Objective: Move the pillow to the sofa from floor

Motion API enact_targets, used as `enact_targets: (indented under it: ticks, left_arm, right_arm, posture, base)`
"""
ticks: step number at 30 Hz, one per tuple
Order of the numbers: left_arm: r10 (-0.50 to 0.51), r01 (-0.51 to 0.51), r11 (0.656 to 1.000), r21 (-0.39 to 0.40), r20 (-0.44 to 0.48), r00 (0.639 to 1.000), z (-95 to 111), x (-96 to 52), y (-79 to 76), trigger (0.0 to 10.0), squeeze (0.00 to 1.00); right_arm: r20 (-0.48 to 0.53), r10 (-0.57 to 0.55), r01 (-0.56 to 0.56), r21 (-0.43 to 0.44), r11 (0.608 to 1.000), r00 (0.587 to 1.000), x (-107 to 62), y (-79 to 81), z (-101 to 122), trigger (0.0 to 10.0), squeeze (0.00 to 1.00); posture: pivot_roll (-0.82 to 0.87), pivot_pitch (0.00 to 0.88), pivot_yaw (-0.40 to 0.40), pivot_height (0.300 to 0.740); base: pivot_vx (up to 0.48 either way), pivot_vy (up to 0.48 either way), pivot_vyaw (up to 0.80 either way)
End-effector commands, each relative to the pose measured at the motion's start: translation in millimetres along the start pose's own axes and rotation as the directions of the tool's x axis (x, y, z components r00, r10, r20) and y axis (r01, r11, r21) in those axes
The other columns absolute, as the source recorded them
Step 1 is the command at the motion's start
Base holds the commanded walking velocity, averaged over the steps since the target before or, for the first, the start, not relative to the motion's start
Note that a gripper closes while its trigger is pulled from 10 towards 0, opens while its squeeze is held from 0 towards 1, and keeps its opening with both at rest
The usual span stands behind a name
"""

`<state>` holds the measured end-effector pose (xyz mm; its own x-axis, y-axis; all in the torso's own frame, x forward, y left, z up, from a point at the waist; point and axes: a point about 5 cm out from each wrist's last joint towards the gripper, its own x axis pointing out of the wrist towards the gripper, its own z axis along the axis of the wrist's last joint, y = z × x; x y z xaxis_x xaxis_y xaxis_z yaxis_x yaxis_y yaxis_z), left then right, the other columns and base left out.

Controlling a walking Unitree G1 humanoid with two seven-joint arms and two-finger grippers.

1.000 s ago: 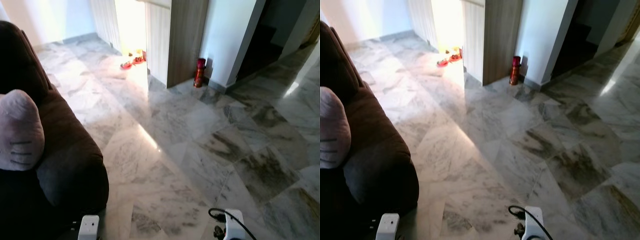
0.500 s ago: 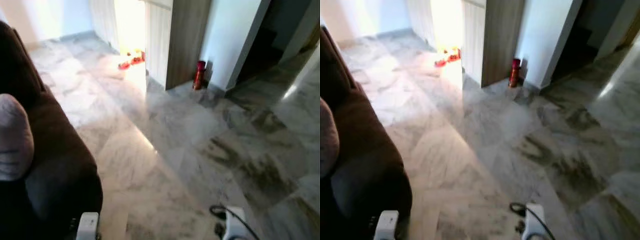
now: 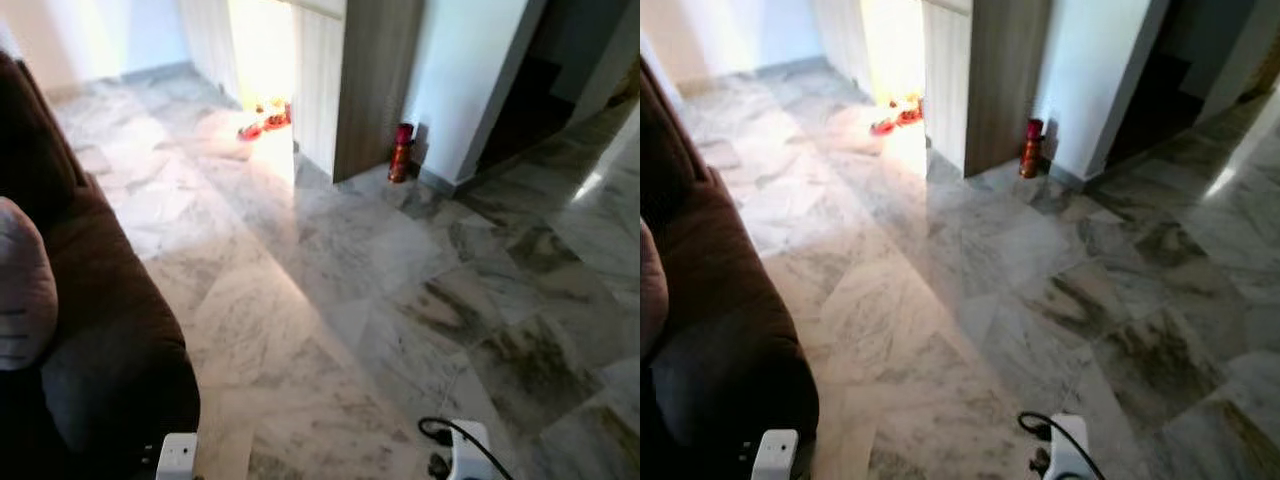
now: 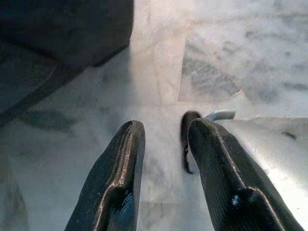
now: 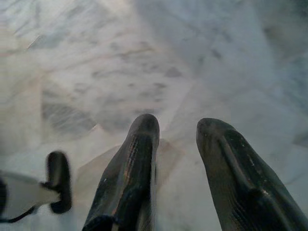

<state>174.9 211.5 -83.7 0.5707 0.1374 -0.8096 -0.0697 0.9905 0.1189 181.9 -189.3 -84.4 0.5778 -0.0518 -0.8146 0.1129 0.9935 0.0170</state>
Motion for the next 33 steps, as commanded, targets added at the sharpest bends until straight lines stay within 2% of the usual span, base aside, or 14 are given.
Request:
enact_targets:
  ticks: [1, 5, 33]
  left_arm:
    - [0.0, 0.0, 1.0, 0.002, 0.001, 1.0, 0.9, 0.2, 0.6, 10.0, 0.0]
    - [0.0, 0.0, 1.0, 0.003, 0.003, 1.0, 1.3, 0.2, 0.8, 10.0, 0.0]
    - [0.001, -0.001, 1.0, -0.003, 0.0, 1.0, 0.7, 0.2, 0.2, 10.0, 0.0]
  right_arm:
    - [-0.004, -0.009, 0.009, -0.001, 1.0, 1.0, -0.4, -3.9, -0.6, 10.0, 0.0]
    - [-0.003, -0.007, 0.007, 0.0, 1.0, 1.0, -0.4, -3.5, -0.4, 10.0, 0.0]
    - [0.008, 0.003, -0.003, -0.01, 1.0, 1.0, 0.0, -1.3, 1.7, 10.0, 0.0]
  posture:
    - [0.09, 0.084, -0.016, 0.703]
    - [0.09, 0.081, -0.015, 0.703]
    - [0.09, 0.093, -0.021, 0.703]
  base:
    - [0.244, 0.0, -0.54]
    - [0.244, 0.0, -0.71]
    - [0.245, 0.0, 0.0]
